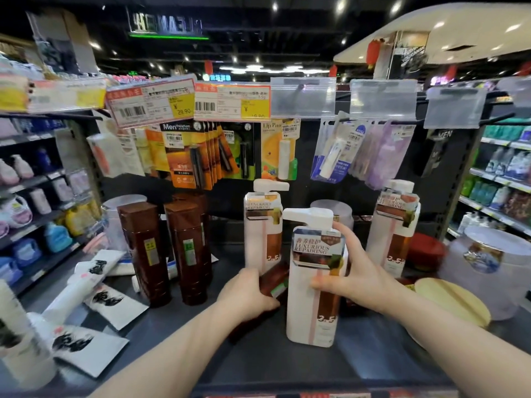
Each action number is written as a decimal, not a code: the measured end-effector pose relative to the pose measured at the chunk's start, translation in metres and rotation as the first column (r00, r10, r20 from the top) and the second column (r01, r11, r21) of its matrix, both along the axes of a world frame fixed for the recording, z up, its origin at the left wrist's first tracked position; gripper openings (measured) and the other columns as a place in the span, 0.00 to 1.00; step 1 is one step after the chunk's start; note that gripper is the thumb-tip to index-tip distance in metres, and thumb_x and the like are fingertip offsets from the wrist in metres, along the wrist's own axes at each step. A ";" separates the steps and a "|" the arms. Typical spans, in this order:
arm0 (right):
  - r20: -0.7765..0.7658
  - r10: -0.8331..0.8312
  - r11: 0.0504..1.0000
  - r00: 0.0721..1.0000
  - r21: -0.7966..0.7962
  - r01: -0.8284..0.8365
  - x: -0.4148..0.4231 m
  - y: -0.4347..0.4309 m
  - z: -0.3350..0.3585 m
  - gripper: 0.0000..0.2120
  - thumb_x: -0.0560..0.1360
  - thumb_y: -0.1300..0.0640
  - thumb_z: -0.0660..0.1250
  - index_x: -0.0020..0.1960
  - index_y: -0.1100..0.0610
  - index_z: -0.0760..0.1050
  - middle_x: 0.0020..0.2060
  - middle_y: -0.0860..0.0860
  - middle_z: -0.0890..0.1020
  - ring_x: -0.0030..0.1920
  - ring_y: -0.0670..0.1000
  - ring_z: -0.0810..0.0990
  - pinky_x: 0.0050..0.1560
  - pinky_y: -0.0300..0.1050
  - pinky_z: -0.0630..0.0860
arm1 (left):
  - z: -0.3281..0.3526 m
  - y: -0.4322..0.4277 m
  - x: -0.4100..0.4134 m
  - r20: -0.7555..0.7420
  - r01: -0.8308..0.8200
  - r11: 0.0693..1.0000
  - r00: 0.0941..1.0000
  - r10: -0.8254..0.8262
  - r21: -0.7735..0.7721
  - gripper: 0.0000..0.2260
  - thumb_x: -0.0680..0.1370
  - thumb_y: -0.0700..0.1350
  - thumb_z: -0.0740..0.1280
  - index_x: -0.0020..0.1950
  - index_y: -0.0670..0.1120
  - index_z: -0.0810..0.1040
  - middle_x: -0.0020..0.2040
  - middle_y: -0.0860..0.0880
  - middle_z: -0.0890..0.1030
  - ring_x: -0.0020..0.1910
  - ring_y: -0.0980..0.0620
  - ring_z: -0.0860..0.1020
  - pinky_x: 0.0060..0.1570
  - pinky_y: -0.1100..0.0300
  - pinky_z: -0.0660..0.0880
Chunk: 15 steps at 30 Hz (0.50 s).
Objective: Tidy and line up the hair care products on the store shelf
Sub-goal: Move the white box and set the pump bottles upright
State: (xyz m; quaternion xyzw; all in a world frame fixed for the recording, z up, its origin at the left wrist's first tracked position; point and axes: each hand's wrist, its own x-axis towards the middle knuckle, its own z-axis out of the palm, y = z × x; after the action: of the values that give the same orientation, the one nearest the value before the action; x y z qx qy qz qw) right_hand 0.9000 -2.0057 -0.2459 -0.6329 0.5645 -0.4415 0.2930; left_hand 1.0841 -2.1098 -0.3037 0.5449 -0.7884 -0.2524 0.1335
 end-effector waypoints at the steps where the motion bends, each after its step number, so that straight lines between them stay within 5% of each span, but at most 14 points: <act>1: -0.005 -0.001 1.000 1.000 -0.002 0.001 0.000 -0.001 -0.001 0.48 0.59 0.49 0.77 0.70 0.42 0.51 0.56 0.40 0.78 0.58 0.36 0.77 0.53 0.35 0.76 | 0.004 0.004 0.006 -0.047 -0.019 0.999 0.999 0.018 -0.030 0.25 0.64 0.56 0.74 0.56 0.50 0.71 0.53 0.51 0.77 0.47 0.53 0.76 0.45 0.59 0.75; 8: -0.024 -0.051 0.998 0.998 -0.026 0.050 0.003 -0.005 -0.002 0.35 0.64 0.59 0.77 0.57 0.35 0.61 0.49 0.37 0.79 0.50 0.30 0.78 0.46 0.31 0.77 | 0.007 0.051 0.063 -0.600 -0.113 0.990 0.799 0.042 -0.082 0.21 0.66 0.42 0.77 0.50 0.52 0.68 0.46 0.56 0.79 0.47 0.60 0.78 0.43 0.70 0.71; 11: 0.026 -0.045 0.998 0.999 -0.031 0.046 0.009 -0.012 -0.004 0.33 0.64 0.61 0.77 0.57 0.38 0.63 0.48 0.37 0.79 0.46 0.33 0.80 0.40 0.29 0.76 | 0.001 0.060 0.082 -0.692 -0.239 0.967 0.713 0.111 -0.092 0.23 0.65 0.38 0.77 0.49 0.55 0.68 0.42 0.62 0.80 0.44 0.64 0.78 0.44 0.66 0.70; 15: 0.048 -0.028 1.000 0.998 -0.005 0.028 0.021 -0.023 -0.005 0.33 0.64 0.59 0.77 0.56 0.35 0.62 0.50 0.37 0.79 0.50 0.38 0.79 0.51 0.39 0.77 | -0.004 0.062 0.100 -0.769 -0.356 0.932 0.615 0.177 -0.071 0.24 0.59 0.46 0.75 0.49 0.57 0.67 0.47 0.56 0.77 0.48 0.60 0.76 0.51 0.58 0.71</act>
State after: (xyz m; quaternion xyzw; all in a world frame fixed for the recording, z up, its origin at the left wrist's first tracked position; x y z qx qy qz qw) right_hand 0.9212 -2.0287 -0.2507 -0.6148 0.5648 -0.4623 0.2986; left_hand 1.1836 -2.0478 -0.3073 0.4852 -0.5941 -0.3442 0.5415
